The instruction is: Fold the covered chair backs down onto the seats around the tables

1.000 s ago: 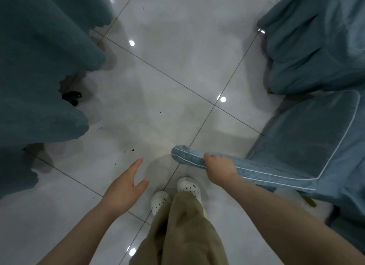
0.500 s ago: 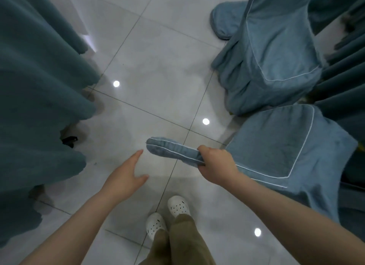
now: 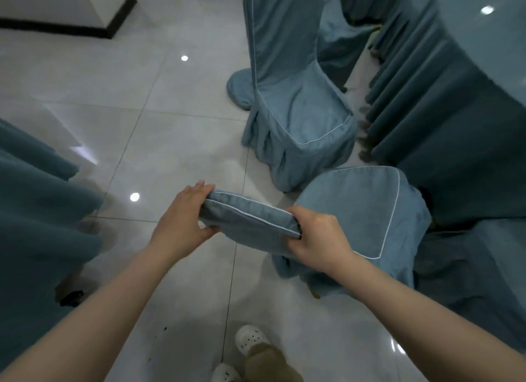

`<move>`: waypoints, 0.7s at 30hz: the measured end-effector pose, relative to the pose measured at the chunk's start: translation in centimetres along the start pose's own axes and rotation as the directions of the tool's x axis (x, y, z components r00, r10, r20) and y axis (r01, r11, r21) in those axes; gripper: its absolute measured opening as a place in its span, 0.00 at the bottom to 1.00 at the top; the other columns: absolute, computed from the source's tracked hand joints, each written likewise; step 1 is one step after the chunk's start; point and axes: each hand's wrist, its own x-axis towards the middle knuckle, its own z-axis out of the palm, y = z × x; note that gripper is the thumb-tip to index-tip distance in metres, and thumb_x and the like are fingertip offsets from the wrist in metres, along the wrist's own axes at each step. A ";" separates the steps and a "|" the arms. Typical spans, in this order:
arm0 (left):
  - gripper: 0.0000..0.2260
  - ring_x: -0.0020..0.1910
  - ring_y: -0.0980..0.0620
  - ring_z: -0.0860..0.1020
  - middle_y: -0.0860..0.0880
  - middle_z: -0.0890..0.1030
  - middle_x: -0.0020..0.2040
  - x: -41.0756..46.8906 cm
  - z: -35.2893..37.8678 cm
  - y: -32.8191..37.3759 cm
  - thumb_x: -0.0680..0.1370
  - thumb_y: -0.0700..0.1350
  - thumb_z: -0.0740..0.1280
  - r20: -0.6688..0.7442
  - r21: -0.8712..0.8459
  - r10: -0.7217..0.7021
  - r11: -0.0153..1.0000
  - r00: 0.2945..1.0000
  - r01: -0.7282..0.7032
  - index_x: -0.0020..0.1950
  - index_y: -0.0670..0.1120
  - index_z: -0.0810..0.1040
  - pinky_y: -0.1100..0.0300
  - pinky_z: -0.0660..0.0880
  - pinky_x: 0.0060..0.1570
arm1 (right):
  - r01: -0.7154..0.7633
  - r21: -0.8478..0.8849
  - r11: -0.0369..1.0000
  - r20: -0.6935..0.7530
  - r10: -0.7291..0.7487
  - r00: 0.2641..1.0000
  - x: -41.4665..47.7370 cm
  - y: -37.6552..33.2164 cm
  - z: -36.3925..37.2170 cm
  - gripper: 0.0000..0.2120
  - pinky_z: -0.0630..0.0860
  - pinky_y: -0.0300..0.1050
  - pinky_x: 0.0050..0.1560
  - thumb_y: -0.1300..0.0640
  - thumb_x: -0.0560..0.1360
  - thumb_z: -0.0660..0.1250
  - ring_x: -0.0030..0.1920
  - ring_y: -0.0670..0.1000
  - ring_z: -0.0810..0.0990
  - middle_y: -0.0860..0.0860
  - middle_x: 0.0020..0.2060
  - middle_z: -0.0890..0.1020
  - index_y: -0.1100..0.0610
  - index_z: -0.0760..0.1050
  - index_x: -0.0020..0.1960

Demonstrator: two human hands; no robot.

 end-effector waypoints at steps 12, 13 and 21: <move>0.06 0.41 0.48 0.74 0.51 0.79 0.40 3.5 0.3 13.2 0.68 0.47 0.72 -0.010 0.121 0.384 0.917 0.923 -0.380 0.41 0.49 0.77 0.54 0.72 0.39 | -0.214 0.069 0.974 -0.182 0.223 0.958 -9.1 6.9 -7.6 0.15 0.75 0.50 0.46 0.53 0.73 0.69 0.48 0.57 0.80 0.52 0.49 0.82 0.53 0.74 0.58; 0.06 0.41 0.48 0.74 0.51 0.79 0.39 3.4 0.5 13.9 0.68 0.47 0.72 0.011 0.144 0.393 0.909 0.919 -0.391 0.40 0.48 0.77 0.53 0.72 0.39 | -0.229 0.077 0.970 -0.183 0.239 0.954 -9.8 7.2 -8.0 0.15 0.75 0.51 0.47 0.52 0.72 0.69 0.48 0.56 0.80 0.51 0.48 0.82 0.53 0.74 0.58; 0.15 0.37 0.48 0.73 0.54 0.73 0.34 2.7 1.1 15.5 0.69 0.48 0.71 0.114 0.248 0.433 0.859 0.894 -0.447 0.31 0.58 0.65 0.57 0.66 0.33 | -0.262 0.023 0.965 -0.225 0.260 0.939 -12.1 7.4 -8.6 0.11 0.72 0.48 0.40 0.54 0.72 0.67 0.46 0.56 0.79 0.51 0.46 0.81 0.53 0.73 0.54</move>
